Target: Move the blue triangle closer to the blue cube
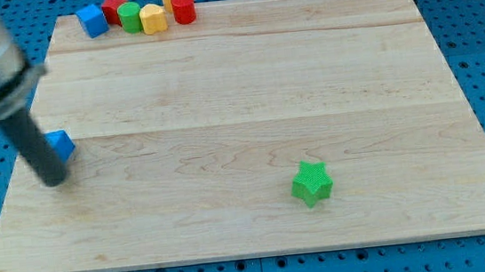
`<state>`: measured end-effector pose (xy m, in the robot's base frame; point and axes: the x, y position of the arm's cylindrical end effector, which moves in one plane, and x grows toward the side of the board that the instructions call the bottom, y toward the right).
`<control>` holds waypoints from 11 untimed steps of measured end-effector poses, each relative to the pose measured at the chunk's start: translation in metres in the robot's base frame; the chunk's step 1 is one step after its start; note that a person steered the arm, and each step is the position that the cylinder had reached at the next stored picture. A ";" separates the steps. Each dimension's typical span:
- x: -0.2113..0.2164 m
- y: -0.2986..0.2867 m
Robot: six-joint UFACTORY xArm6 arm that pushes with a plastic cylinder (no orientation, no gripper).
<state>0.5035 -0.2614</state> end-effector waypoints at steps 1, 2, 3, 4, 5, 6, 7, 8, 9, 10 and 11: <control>-0.001 -0.015; -0.010 0.016; -0.049 0.016; -0.068 0.028; -0.071 0.058; -0.103 0.072; -0.145 0.078; -0.168 0.081; -0.168 0.083; -0.165 0.088; -0.162 0.053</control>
<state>0.3413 -0.2085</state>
